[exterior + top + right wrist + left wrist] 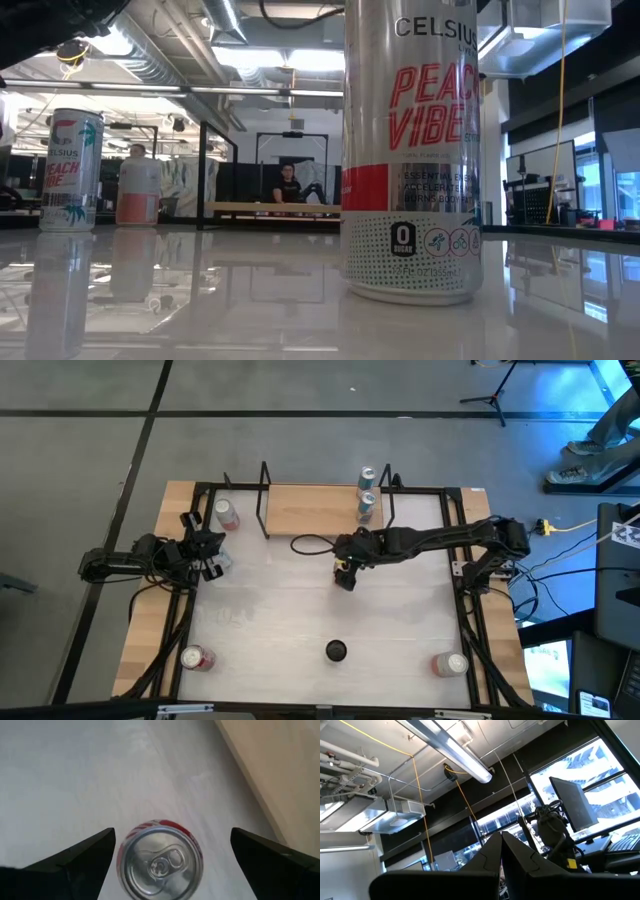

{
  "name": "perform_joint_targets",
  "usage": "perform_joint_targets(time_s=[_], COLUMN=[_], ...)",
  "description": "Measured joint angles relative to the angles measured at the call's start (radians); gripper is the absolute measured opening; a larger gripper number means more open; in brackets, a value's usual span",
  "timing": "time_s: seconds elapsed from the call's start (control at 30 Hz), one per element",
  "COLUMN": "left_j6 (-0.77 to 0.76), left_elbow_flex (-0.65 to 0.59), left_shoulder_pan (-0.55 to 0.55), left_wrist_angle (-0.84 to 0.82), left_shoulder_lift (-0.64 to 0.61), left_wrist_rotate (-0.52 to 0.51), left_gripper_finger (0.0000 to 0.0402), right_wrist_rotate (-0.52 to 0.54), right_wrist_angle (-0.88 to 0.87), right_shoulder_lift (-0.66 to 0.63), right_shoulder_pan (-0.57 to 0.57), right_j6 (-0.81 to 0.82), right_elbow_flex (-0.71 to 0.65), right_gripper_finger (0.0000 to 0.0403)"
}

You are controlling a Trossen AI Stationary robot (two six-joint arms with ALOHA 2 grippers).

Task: Place canned beverage on shelf
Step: Put the top red soda can on the shelf

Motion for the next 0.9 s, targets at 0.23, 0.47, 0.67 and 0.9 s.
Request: perform_joint_targets(time_s=[0.23,0.47,0.67,0.9], left_j6=[0.000,-0.005,-0.005,-0.005], left_elbow_flex=[0.000,0.000,0.000,0.000], left_shoulder_pan=[0.000,0.000,0.000,0.000], left_wrist_angle=[0.000,0.000,0.000,0.000], left_shoulder_lift=[0.000,0.000,0.000,0.000], left_wrist_rotate=[0.000,0.000,0.000,0.000], left_gripper_finger=[0.0007,0.0007,0.0007,0.0007], right_wrist_rotate=[-0.008,-0.008,-0.034,-0.034], right_wrist_angle=[0.000,-0.026,0.055,0.077], right_shoulder_lift=[-0.001,0.000,0.000,0.001], right_shoulder_pan=[0.000,0.008,0.013,0.013], right_j6=[0.040,0.055,0.067,0.073], right_elbow_flex=[-0.001,-0.012,-0.068,-0.107], right_gripper_finger=[0.0390,0.0390,0.0390,0.0389])
